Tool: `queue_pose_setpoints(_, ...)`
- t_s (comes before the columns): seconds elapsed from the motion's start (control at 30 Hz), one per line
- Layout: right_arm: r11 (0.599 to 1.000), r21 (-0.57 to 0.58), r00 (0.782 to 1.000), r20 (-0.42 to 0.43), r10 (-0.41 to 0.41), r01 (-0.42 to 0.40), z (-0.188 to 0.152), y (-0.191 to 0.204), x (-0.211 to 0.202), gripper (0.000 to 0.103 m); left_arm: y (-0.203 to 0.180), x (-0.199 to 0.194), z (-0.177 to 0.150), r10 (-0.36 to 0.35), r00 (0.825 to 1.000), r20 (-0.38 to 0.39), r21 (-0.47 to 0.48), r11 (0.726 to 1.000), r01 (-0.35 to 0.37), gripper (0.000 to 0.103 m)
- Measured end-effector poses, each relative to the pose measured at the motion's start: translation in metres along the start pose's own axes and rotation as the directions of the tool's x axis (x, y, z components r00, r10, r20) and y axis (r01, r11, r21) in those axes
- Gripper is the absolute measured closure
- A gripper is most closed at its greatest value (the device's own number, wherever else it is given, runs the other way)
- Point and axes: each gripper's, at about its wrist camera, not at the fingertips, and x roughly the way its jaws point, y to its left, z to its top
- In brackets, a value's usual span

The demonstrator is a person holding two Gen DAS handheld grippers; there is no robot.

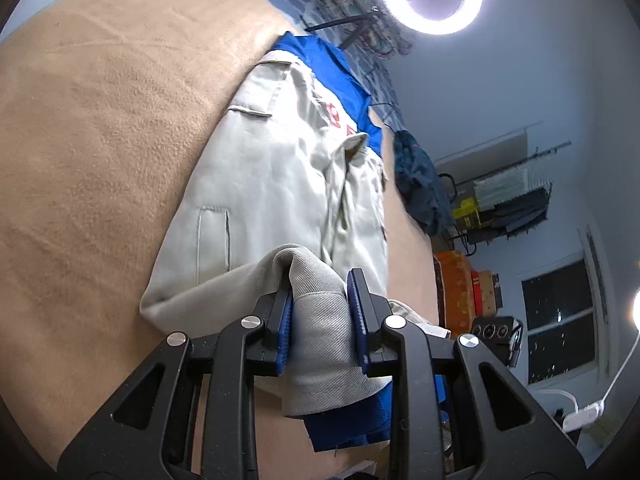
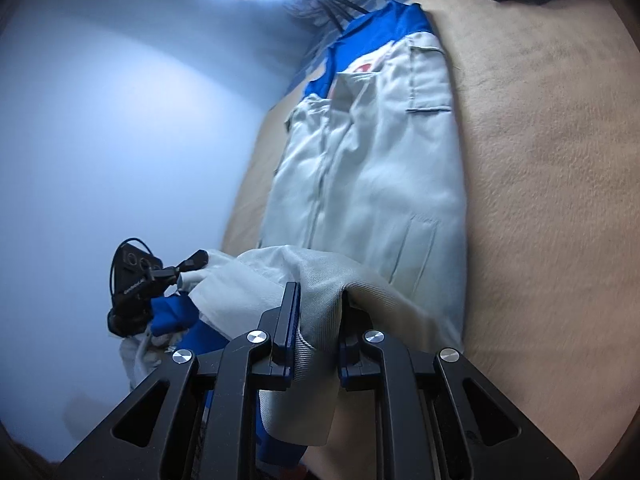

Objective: Fold large clothes
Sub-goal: 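Lift the hem with both tools and fold it over toward the collar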

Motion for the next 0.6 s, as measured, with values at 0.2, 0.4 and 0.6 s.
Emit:
queue_pose_setpoints(0.2, 0.997, 0.028, 0.998, -0.021, -0.067, 0.068, 0.013, -0.020, 0.022, 0.089, 0.011, 0.028, 0.010, 0.058, 0.998, -0.005, -0.005, 0.998, -0.058, 0.079)
queue_pose_setpoints(0.4, 0.993, 0.054, 0.994, -0.042, -0.104, 0.106, 0.022, -0.031, 0.038, 0.089, 0.023, 0.047, 0.013, 0.101, 0.995, -0.013, -0.007, 0.995, -0.101, 0.079)
queue_pose_setpoints(0.6, 0.993, 0.080, 0.996, -0.041, -0.081, 0.084, 0.024, -0.035, 0.040, 0.087, 0.023, 0.050, 0.016, 0.099, 0.995, -0.032, -0.007, 0.995, -0.099, 0.073)
